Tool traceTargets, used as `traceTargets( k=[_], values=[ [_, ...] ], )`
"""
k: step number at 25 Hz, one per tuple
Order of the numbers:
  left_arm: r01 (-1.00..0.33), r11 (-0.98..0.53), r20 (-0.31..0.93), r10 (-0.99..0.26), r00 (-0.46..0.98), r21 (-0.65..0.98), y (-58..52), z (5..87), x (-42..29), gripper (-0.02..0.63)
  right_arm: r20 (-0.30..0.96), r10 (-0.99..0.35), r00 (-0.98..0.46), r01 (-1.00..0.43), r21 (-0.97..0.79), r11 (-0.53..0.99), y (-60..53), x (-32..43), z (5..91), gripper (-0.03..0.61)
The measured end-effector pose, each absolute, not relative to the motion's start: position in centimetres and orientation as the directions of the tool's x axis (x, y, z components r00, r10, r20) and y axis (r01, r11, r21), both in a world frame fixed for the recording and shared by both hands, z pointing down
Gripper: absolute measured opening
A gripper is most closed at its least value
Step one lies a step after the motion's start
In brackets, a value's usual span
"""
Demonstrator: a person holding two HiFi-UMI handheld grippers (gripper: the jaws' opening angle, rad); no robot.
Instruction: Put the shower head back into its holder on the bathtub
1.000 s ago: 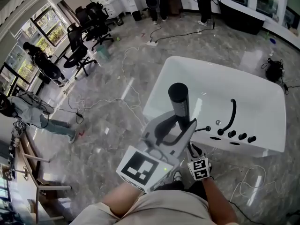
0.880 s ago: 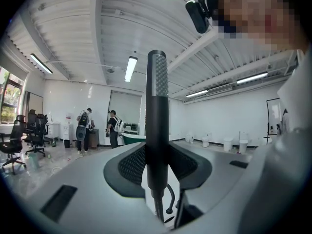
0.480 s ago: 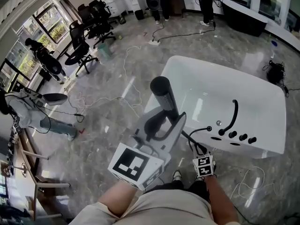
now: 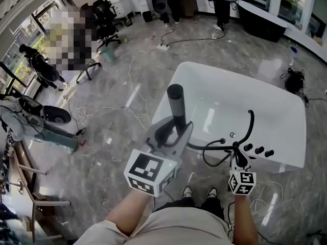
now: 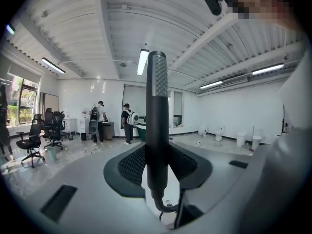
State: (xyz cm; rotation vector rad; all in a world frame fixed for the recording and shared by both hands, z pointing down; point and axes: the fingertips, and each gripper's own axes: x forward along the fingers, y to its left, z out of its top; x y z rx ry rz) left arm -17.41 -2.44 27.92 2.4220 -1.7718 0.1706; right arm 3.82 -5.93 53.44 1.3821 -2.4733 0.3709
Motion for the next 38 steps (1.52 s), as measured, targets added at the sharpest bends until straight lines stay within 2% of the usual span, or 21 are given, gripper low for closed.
traceTargets(
  k=[7, 19, 34, 38],
  values=[
    [-0.942, -0.326, 0.194, -0.922, 0.336, 0.08, -2.9, 30.5, -16.7, 0.133, 0.191, -0.86, -0.473, -0.879, -0.037, 0.475, -8.2, 5.9, 44.1, 0.063],
    [-0.907, -0.4, 0.121, -0.902, 0.415, 0.127, -4.4, 29.6, -13.2, 0.133, -0.062, -0.852, -0.519, -0.846, 0.182, 0.502, -8.9, 5.6, 29.8, 0.063],
    [-0.879, -0.467, 0.084, -0.876, 0.475, 0.094, -7.1, 27.9, -10.0, 0.133, -0.218, -0.838, -0.501, -0.851, 0.298, 0.432, -12.3, 7.6, 23.1, 0.063],
    [-0.888, -0.446, 0.114, -0.882, 0.457, 0.11, -8.4, 27.6, -9.6, 0.133, -0.213, -0.829, -0.518, -0.843, 0.292, 0.452, -14.0, 8.2, 22.3, 0.063]
  ],
)
